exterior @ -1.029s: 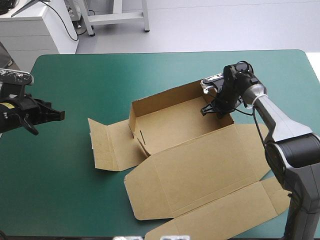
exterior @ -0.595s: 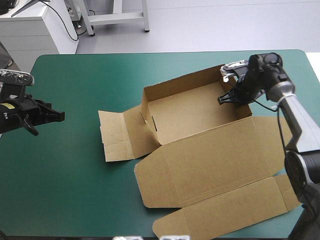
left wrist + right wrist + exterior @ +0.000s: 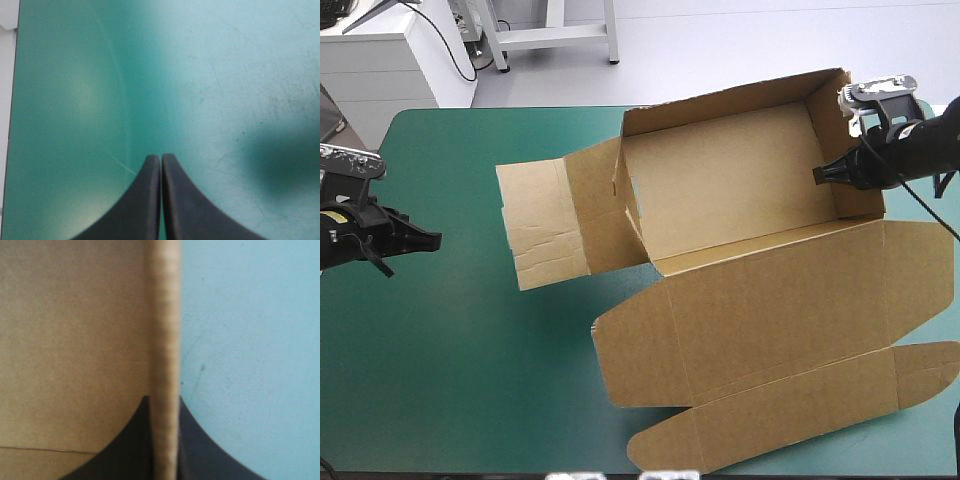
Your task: Fold the box
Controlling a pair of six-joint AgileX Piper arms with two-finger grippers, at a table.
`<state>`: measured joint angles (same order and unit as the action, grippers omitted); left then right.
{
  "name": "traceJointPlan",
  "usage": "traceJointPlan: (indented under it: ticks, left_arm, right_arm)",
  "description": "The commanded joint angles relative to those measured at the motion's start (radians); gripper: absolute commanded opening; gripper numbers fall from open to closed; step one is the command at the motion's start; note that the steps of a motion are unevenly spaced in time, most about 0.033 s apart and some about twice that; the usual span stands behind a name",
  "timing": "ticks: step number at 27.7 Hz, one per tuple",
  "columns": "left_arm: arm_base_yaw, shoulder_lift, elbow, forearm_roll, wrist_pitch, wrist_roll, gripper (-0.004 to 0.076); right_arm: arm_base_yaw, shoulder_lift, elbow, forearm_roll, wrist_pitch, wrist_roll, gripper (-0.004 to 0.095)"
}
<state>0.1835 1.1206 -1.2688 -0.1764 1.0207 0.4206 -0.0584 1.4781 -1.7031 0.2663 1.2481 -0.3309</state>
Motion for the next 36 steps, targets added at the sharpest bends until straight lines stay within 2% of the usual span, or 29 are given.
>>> traceJointPlan:
  ticks: [1, 5, 9, 13, 19, 24, 30, 36]
  left_arm:
    - [0.000, -0.008, 0.004, -0.007, -0.061, -0.009, -0.0008]
    - [0.000, 0.013, 0.068, 0.062, -0.116, -0.012, -0.0008]
    - [0.000, 0.054, 0.180, 0.087, -0.279, -0.085, -0.0008]
    - [0.000, 0.099, 0.266, 0.018, -0.395, -0.085, -0.0008]
    - [-0.002, 0.188, 0.332, -0.226, -0.473, -0.025, -0.0008]
    - [-0.002, 0.255, 0.331, -0.539, -0.415, 0.203, -0.0008]
    - [-0.014, 0.327, 0.331, -0.953, -0.238, 0.563, -0.0008]
    - [-0.076, 0.366, 0.331, -1.121, -0.114, 0.716, -0.0008]
  right_arm:
    - [-0.008, -0.070, -0.025, 0.037, -0.003, -0.002, -0.0021]
    - [-0.008, -0.089, -0.025, 0.037, -0.003, -0.002, -0.0021]
    - [-0.008, -0.097, -0.025, 0.041, -0.003, -0.002, -0.0021]
    - [-0.008, -0.099, -0.025, 0.045, -0.003, -0.002, -0.0021]
    - [-0.008, -0.101, -0.025, 0.072, -0.003, -0.009, -0.0021]
    - [-0.008, -0.101, -0.025, 0.078, -0.003, -0.009, -0.0021]
    - [-0.008, -0.101, -0.025, 0.098, -0.003, -0.015, -0.0021]
    - [-0.008, -0.101, -0.025, 0.114, -0.003, -0.016, -0.0021]
